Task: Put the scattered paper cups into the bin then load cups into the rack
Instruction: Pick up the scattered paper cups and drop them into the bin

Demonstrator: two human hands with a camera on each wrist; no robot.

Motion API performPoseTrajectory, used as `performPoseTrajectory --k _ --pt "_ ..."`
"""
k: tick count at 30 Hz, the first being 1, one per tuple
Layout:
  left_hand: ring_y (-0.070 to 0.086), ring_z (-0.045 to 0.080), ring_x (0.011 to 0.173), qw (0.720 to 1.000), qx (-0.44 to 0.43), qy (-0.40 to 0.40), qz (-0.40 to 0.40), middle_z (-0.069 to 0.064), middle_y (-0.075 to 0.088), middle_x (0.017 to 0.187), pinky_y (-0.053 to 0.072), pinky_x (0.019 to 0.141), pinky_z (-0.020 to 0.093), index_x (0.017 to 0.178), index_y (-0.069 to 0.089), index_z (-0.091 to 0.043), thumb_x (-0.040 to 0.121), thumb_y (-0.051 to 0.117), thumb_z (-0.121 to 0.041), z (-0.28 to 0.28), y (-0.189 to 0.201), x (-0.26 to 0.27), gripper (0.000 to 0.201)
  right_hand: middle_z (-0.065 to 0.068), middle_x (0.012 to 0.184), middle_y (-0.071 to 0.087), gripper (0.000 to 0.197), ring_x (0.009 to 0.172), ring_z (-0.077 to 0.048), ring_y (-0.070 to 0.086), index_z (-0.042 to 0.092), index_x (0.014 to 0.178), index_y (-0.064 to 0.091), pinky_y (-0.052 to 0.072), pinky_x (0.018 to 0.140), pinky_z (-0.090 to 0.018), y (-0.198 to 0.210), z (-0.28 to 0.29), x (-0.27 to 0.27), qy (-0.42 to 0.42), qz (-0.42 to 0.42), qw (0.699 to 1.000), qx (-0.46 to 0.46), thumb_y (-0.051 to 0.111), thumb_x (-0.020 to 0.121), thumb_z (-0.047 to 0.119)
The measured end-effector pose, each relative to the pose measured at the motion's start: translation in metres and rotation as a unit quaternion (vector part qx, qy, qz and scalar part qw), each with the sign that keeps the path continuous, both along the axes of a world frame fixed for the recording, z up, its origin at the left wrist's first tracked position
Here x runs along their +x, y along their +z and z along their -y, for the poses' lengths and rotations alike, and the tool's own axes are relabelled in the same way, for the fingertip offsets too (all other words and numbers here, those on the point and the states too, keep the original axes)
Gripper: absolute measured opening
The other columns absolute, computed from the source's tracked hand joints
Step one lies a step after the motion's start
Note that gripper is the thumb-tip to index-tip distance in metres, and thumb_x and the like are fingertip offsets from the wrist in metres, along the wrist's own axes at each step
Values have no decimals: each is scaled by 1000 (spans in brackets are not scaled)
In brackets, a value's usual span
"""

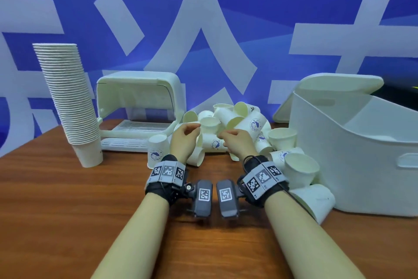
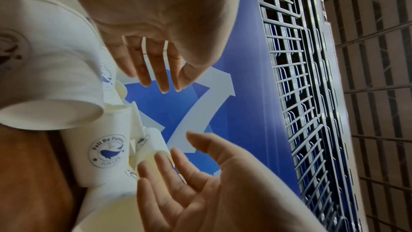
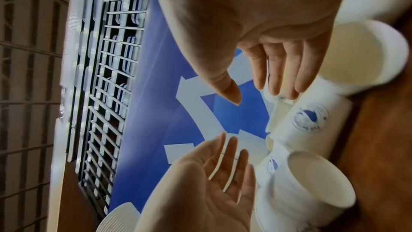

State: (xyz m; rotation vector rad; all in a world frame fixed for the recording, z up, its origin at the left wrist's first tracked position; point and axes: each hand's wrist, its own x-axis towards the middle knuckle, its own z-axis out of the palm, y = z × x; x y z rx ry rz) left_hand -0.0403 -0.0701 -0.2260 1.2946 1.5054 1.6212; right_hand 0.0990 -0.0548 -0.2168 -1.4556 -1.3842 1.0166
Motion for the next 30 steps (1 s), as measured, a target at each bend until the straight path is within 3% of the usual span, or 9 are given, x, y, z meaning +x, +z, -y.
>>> performPoseTrajectory --k 3,6,10,14,18,21,24,27,30 --pt "62 20 100 999 27 33 32 7 68 106 48 87 22 102 68 -10 89 60 -6 0 -7 -9 16 -4 89 65 11 101 -27 65 22 72 62 50 97 -44 -6 -2 -8 6 -36 999 -30 69 79 24" --pt "61 12 87 995 60 61 44 6 67 100 46 72 7 97 66 -12 85 63 0 3 -10 -15 17 -9 85 61 23 87 -24 61 -5 93 70 49 97 -47 -13 -7 -13 15 -49 998 -41 67 83 16" --pt "56 13 95 982 97 161 16 -2 64 101 47 84 23 101 65 -16 78 71 -5 5 -11 -28 26 -9 81 57 41 78 -20 53 -12 110 65 51 80 -37 -28 -15 -22 26 -27 998 -58 70 80 17" --pt "43 24 115 954 73 290 -36 2 54 117 37 101 36 112 59 -19 67 80 -21 5 -19 -43 50 -2 68 53 23 69 -15 51 7 82 71 46 71 -30 -38 -19 -32 49 11 995 -85 82 70 24" --pt "29 28 131 953 -28 302 -23 12 41 137 21 111 33 130 48 -17 65 84 -28 6 -25 -52 76 6 54 40 47 57 -12 41 21 53 42 38 58 -25 -44 -26 -40 74 39 993 -88 86 64 31" --pt "35 28 134 961 -94 260 0 10 43 142 24 114 36 138 42 -18 69 79 -32 1 -32 -60 80 5 68 53 36 71 -13 53 18 75 61 46 65 -24 -42 -27 -47 104 70 988 -95 86 63 41" --pt "43 29 129 967 -103 230 38 9 50 139 30 112 38 140 41 -21 75 75 -31 -3 -39 -64 75 7 69 48 44 69 -11 51 19 74 53 38 56 -19 -39 -28 -51 118 99 984 -85 86 62 45" --pt "48 28 125 969 -89 229 36 7 54 135 35 109 40 136 46 -25 73 77 -35 -4 -42 -63 71 0 101 62 63 94 -16 58 9 115 62 41 69 -20 -38 -26 -51 129 129 981 -62 84 66 43" --pt "52 27 119 970 -78 226 41 4 59 129 40 105 41 128 52 -31 70 78 -39 -3 -44 -62 64 -3 111 63 68 97 -16 58 6 123 59 42 70 -21 -38 -22 -52 131 136 981 -51 83 69 40"
